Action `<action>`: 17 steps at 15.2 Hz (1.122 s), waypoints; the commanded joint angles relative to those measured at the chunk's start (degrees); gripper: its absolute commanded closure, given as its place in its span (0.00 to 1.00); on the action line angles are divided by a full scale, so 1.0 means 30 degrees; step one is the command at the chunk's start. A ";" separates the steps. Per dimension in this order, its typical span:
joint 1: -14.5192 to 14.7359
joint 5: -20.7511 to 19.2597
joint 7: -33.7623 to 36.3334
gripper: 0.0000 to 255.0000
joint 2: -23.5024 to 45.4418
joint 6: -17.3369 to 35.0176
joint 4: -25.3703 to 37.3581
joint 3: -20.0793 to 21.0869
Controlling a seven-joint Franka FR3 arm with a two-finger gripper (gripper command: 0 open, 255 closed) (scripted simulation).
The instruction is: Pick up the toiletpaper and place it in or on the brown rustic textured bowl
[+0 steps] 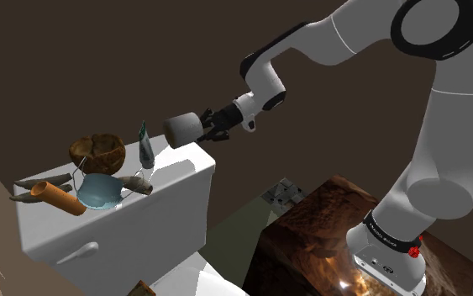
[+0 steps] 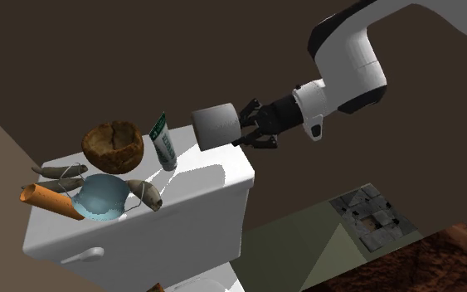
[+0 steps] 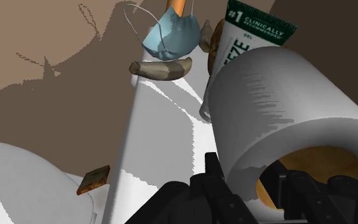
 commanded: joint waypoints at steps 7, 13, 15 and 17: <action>0.0055 -0.0735 0.1682 1.00 -0.1589 -0.0131 -0.0111 -0.0042; 0.0068 -0.1317 0.2944 1.00 -0.2650 -0.0291 -0.0060 -0.0086; 0.0071 -0.1515 0.3369 1.00 -0.2983 -0.0353 -0.0016 -0.0101; 0.0072 -0.1713 0.3797 1.00 -0.3305 -0.0419 0.0042 -0.0115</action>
